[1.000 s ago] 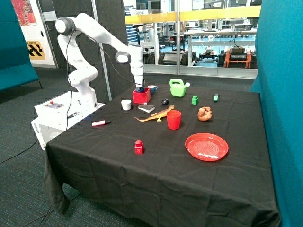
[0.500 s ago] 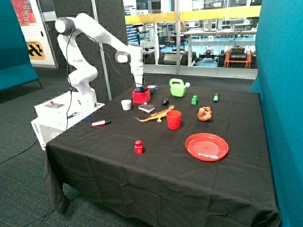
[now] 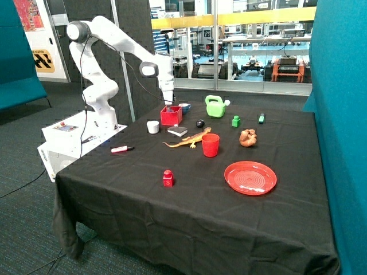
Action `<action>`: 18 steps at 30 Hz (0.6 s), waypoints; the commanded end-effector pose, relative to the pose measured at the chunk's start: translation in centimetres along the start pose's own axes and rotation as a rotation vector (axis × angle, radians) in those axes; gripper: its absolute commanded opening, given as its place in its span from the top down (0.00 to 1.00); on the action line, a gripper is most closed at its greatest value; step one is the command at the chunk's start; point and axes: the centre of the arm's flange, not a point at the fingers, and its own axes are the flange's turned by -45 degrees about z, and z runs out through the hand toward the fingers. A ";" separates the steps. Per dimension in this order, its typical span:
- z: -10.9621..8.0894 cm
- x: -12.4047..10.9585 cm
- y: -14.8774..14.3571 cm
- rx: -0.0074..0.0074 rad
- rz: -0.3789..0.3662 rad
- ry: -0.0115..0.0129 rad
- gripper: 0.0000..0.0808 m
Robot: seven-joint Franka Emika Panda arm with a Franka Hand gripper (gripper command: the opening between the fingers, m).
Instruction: Put the ball in the red pot
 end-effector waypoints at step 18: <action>-4.4 0.5 2.7 0.0044 0.026 -0.0052 0.00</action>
